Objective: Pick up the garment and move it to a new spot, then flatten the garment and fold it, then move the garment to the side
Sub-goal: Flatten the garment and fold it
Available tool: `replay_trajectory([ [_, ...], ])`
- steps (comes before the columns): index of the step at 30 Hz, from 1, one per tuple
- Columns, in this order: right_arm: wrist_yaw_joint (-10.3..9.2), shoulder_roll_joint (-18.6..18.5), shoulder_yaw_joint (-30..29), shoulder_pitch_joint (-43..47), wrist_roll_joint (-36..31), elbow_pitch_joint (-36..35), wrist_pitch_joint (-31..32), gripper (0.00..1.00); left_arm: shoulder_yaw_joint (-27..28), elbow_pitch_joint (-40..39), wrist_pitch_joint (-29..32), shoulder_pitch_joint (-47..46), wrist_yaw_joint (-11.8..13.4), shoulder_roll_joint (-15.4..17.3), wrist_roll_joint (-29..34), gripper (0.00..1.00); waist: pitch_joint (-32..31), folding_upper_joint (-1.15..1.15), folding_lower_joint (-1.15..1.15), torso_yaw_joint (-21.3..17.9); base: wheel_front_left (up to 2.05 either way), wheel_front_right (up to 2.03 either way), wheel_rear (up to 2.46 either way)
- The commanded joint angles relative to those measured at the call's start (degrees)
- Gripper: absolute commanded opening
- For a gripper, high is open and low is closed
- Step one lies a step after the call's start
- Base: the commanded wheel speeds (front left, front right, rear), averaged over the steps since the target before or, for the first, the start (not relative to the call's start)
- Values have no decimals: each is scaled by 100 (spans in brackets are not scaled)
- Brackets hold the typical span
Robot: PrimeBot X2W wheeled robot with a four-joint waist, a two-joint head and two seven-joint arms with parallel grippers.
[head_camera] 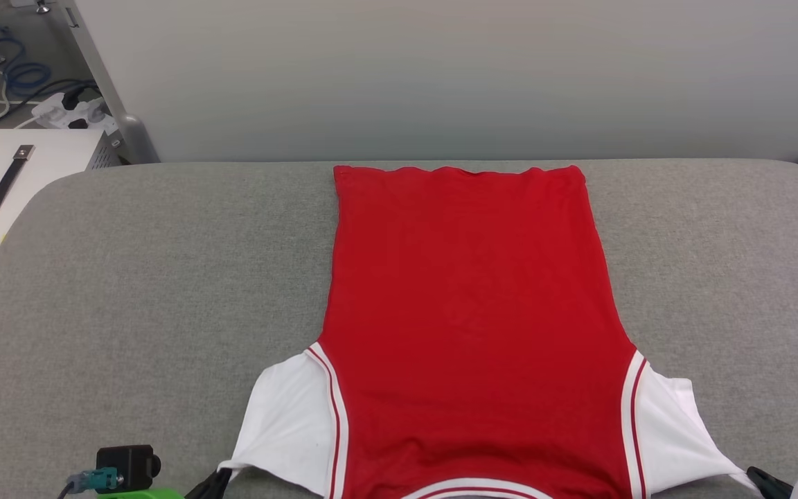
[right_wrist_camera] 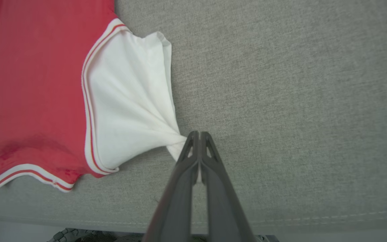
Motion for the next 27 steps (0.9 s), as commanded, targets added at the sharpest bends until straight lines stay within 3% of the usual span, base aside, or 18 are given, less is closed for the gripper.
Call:
replay_trajectory([
  [1,-10,47,-108,94,-92,-151,136,0,-1,-112,49,103,86,39,-65,0,6,0,1,8,0,0,0],
  [9,-10,213,-384,123,-414,-688,720,0,-3,-681,191,98,215,130,-68,0,128,0,1,79,0,0,0],
  [10,-10,190,-400,105,-486,-746,762,20,-2,-769,231,88,231,141,-82,0,167,0,1,94,0,0,0],
  [11,-10,184,-429,73,-538,-803,841,100,-2,-890,287,73,252,159,-97,0,223,0,1,110,0,0,0],
  [18,-10,120,-602,-758,-459,-1495,1772,100,-157,-1765,774,-30,381,227,-144,0,840,0,1,253,0,0,0],
  [23,-10,178,-796,-2002,-495,-1865,2707,100,-239,-2293,1083,-177,503,287,-121,0,1436,0,1,492,0,0,0],
  [27,-10,288,-773,-3093,-599,-1752,3643,100,-322,-2650,1245,-360,532,310,-25,0,1904,0,1,763,0,0,0],
])
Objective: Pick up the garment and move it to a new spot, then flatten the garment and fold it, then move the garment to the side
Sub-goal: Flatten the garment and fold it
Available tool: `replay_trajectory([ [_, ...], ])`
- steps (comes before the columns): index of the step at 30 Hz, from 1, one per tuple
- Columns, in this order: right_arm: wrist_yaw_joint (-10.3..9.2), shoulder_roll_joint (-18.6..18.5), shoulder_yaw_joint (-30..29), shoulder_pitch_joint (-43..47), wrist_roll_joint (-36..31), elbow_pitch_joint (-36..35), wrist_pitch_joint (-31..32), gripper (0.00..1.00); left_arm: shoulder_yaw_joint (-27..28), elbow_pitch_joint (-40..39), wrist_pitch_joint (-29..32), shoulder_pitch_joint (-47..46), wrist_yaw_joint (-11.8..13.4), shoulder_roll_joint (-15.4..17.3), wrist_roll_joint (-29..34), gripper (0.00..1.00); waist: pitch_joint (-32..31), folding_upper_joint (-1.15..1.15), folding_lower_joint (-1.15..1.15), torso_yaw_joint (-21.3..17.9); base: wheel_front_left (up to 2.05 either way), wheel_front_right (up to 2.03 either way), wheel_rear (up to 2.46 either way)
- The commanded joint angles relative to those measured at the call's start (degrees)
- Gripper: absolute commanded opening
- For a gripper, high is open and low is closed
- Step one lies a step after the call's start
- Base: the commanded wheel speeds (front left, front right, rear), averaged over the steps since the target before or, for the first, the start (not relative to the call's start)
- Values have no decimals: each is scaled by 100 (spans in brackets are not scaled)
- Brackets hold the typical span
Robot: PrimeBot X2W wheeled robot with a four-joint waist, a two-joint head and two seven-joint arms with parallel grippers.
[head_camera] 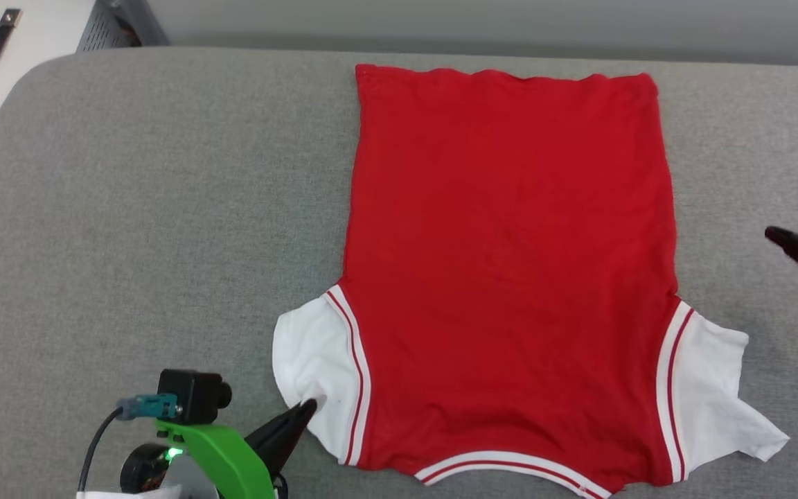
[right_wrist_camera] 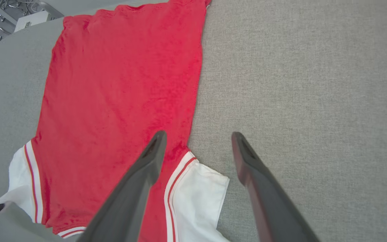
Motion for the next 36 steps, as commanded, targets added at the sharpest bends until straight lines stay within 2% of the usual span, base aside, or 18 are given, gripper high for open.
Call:
replay_trajectory([
  [1,-4,6,39,-423,-92,85,274,100,-17,-139,-5,-198,24,44,168,0,727,0,0,479,0,0,0],
  [8,-4,-205,46,-2180,-691,974,1036,100,-155,-540,-42,-629,-29,-123,447,0,1463,0,0,1015,0,0,0],
  [19,-4,-535,-240,-4144,-1878,2549,1205,100,-317,-669,-124,-1046,-158,-367,644,0,2259,0,0,1628,0,0,0],
  [27,-4,-662,-268,-4794,-2349,3253,1020,100,-361,-614,-353,-1269,-265,-576,745,0,2567,0,0,1887,0,0,0],
  [36,-4,-759,-78,-4665,-2428,3715,840,100,-416,-425,-480,-1375,-330,-721,762,0,2644,0,0,1985,0,0,0],
])
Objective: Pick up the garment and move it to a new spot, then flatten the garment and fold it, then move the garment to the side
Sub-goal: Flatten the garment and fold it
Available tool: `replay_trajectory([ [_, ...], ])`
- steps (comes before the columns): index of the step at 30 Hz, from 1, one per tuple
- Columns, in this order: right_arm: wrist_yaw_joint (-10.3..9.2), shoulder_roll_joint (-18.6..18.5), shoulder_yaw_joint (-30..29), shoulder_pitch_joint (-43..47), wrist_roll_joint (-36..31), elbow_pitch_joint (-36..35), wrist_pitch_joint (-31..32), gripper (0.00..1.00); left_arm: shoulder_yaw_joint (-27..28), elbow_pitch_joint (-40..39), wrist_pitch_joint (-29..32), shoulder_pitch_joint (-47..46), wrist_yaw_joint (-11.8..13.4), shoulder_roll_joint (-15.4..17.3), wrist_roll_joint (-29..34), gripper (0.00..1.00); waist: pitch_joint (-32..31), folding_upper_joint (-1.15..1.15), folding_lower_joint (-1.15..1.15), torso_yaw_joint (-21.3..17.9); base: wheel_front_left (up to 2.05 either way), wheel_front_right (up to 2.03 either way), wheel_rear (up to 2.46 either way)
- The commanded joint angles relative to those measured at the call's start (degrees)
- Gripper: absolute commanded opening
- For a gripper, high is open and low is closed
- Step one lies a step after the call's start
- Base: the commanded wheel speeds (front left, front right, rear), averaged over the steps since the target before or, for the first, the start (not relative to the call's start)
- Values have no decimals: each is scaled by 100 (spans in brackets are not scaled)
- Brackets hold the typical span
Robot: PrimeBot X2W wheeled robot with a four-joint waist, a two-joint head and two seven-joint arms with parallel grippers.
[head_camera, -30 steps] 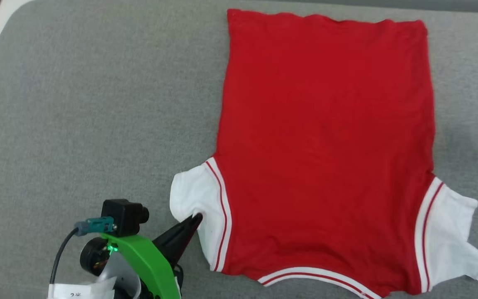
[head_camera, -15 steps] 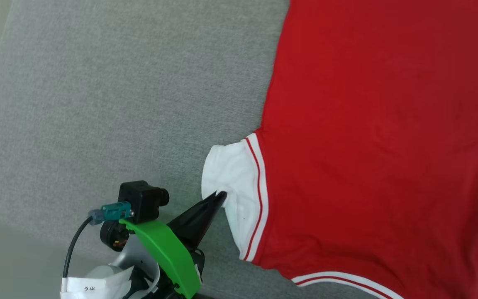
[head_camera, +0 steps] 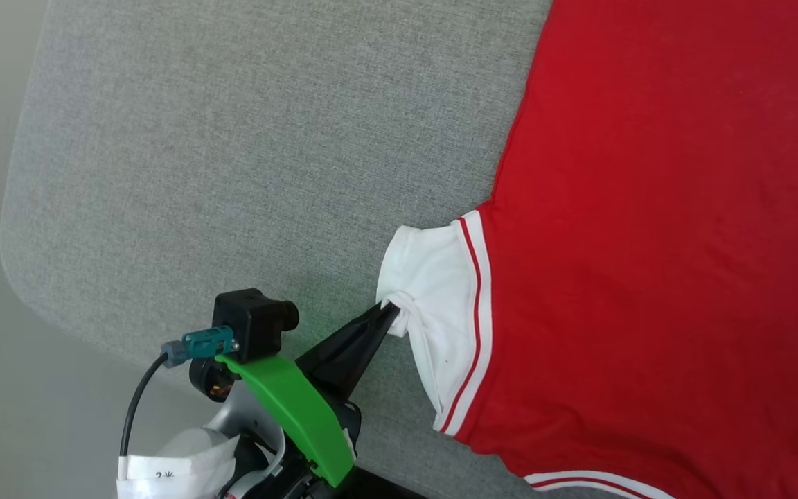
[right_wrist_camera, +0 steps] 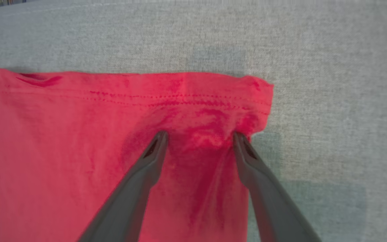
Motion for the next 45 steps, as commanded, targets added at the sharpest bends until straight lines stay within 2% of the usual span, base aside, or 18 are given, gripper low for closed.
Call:
replay_trajectory([
  [1,-4,74,55,181,57,189,-14,100,10,26,-28,-116,-12,-33,61,0,42,0,-1,45,0,0,0],
  [2,-4,64,78,206,92,219,-9,100,22,36,-39,-126,-9,-42,51,0,43,0,-1,49,0,0,0],
  [3,-4,56,91,228,112,242,-4,87,33,41,-50,-135,-7,-47,46,0,42,0,-1,50,0,0,0],
  [4,-4,46,110,254,135,265,5,31,42,48,-59,-144,-7,-49,42,0,39,0,-1,50,0,0,0],
  [5,-4,35,130,273,153,276,6,6,45,54,-64,-151,-7,-50,40,0,37,0,-1,51,0,0,0],
  [6,-4,16,151,292,172,287,2,0,45,62,-68,-160,-8,-52,41,0,31,0,-1,52,0,0,0],
  [13,-4,-57,214,442,304,359,-79,0,21,153,-96,-162,-25,-65,33,0,-127,0,-1,-2,0,0,0],
  [19,-4,49,102,867,387,476,-370,0,77,199,-113,-108,35,13,32,0,-573,0,-1,-161,0,0,0],
  [32,-4,388,-52,2670,903,364,-1028,0,222,333,-8,316,332,261,-133,0,-2044,0,-1,-939,0,0,0],
  [40,-4,547,-47,3990,1338,34,-1521,0,286,559,-47,653,425,331,-296,0,-2754,0,-1,-1393,0,0,0],
  [45,-4,777,-91,4592,1678,-404,-1682,0,340,698,-163,935,466,342,-417,0,-3066,0,-1,-1634,0,0,0],
])
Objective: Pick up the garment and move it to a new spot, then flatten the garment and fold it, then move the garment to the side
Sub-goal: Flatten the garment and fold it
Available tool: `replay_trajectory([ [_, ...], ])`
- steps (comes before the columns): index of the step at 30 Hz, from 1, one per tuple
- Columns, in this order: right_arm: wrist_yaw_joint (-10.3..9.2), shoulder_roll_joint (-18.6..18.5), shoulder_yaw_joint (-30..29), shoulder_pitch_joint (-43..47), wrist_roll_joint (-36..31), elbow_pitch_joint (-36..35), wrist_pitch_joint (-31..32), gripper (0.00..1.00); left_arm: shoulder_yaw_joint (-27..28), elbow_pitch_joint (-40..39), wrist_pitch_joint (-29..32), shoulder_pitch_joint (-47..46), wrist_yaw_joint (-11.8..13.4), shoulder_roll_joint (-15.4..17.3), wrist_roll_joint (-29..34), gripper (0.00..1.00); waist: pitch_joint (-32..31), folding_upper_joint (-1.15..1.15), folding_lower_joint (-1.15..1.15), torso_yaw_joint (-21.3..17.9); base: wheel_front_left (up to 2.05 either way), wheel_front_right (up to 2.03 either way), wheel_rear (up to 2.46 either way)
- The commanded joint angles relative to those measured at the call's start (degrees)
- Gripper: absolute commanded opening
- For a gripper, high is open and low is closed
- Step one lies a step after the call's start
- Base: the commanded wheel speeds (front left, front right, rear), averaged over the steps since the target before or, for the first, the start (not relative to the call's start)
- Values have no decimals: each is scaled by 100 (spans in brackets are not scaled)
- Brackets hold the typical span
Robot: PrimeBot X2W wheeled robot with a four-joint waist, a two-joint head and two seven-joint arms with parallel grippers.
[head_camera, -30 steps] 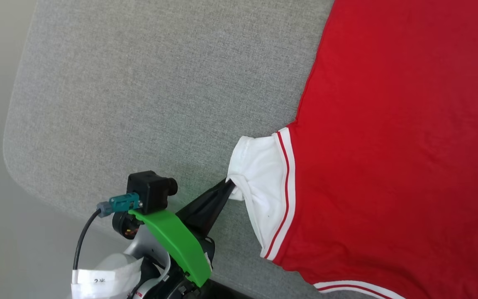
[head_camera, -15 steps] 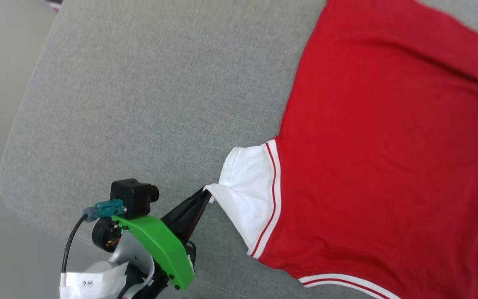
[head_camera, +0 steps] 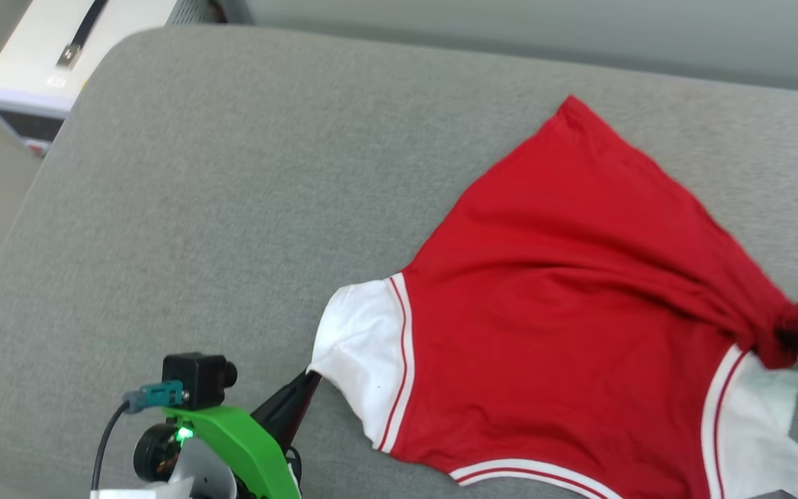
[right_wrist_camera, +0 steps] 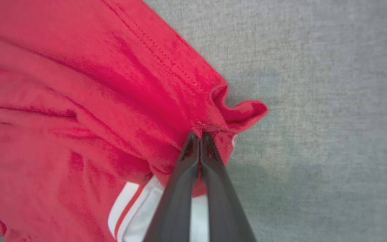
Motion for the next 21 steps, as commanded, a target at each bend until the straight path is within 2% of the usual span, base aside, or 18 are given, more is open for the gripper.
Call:
replay_trajectory([
  [1,-6,38,4,260,64,-115,-33,0,18,27,-64,103,19,22,-39,0,-534,0,0,-484,0,0,0],
  [12,-6,335,-131,1854,379,-1299,-64,0,-13,181,-196,362,25,-21,-117,0,-847,0,0,-675,0,0,0],
  [21,-6,564,-230,2371,432,-1516,-54,0,-18,204,-195,376,9,-4,-150,0,-868,0,0,-714,0,0,0],
])
